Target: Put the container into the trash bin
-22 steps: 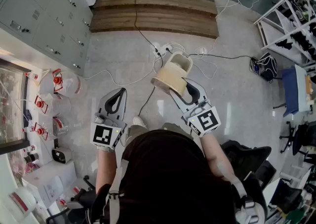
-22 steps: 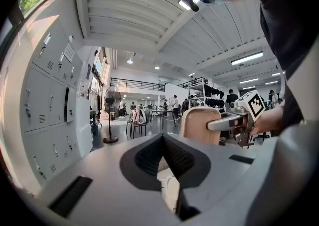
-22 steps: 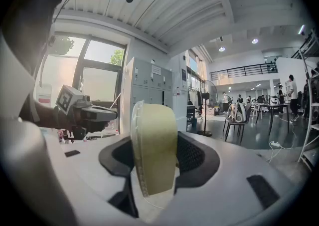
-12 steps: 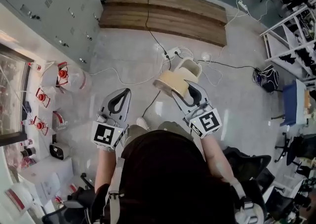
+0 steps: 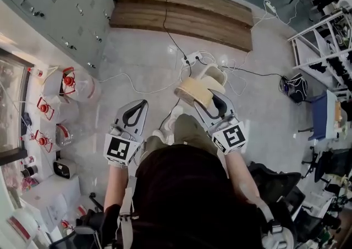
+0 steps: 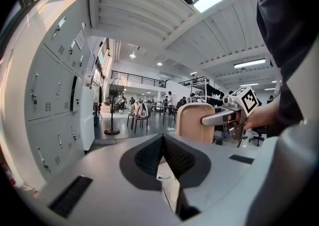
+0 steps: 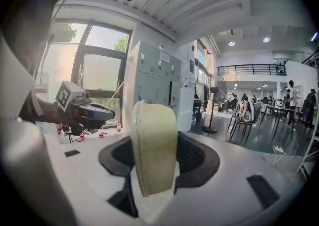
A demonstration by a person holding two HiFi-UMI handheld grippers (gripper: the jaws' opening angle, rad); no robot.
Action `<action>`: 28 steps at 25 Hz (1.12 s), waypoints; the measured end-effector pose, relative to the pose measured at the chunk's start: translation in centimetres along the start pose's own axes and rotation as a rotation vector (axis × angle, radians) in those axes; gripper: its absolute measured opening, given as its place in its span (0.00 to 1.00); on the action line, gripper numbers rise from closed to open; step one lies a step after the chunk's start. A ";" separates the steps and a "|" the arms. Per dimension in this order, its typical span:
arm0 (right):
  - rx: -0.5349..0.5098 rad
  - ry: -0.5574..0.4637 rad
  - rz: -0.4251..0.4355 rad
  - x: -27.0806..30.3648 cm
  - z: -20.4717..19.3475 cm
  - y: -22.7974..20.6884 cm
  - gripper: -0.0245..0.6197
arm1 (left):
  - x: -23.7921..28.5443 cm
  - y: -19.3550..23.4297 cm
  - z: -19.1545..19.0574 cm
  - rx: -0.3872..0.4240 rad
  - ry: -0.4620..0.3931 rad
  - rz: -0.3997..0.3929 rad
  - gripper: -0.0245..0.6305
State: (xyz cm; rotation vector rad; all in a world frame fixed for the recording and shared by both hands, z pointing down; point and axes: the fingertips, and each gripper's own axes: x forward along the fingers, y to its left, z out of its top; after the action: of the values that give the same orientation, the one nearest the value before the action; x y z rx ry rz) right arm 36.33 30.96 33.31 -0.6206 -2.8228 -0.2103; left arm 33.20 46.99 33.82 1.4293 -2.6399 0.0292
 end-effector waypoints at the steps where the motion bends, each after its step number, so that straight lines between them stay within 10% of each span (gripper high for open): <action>1: 0.005 0.002 0.001 0.6 -0.1 -0.2 0.37 | 0.3 0.3 -0.2 0.001 0.014 0.002 0.05; 28: 0.125 0.004 0.017 21.1 1.1 -22.8 0.37 | 27.5 16.1 3.9 0.092 0.093 -0.057 0.05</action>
State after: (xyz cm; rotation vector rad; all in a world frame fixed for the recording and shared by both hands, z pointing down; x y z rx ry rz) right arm 7.74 18.95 35.86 -0.6147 -2.7996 -0.0315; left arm 4.51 32.60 34.32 1.4918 -2.5530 0.2089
